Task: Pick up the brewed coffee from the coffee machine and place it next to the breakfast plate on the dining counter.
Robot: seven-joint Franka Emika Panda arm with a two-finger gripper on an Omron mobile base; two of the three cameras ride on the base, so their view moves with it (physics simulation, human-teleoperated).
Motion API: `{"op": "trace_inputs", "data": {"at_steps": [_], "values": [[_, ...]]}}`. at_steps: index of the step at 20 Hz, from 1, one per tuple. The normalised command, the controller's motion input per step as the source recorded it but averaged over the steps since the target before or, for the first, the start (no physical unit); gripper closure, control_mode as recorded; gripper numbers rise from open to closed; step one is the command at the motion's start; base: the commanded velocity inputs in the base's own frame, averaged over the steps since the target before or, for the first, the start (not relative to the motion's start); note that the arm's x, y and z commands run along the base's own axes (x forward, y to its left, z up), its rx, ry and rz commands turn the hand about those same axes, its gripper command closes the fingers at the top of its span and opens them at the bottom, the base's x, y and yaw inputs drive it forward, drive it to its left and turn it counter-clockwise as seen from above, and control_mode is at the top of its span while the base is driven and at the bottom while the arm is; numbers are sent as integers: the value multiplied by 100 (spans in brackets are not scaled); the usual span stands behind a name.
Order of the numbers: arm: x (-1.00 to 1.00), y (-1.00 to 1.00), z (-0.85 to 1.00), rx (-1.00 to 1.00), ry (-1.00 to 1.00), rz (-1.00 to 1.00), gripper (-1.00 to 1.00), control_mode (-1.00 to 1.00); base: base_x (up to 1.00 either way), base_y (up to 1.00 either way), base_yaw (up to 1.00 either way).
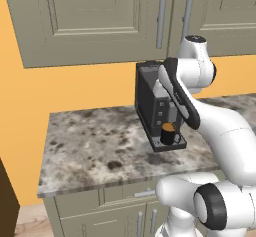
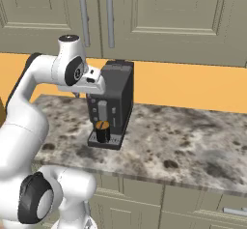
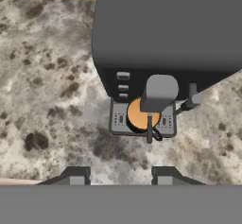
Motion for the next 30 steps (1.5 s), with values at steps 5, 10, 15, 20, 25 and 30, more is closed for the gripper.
{"op": "trace_inputs", "data": {"at_steps": [5, 10, 15, 20, 25, 30], "values": [[-17, -5, -9, 0, -10, 4, -100, -100, 0, 0, 0], [-66, -39, -22, 1, -9, 22, -100, -100, 0, 0, 0], [-76, -41, -36, 7, -25, 26, -100, -100, 0, 0, 0], [-39, -45, -49, 10, -33, 26, -100, -100, 0, 0, 0], [0, -37, -37, 15, -17, 27, -100, -100, 0, 0, 0], [5, -2, -36, 13, -14, 26, -100, -100, 0, 0, 0]]}}
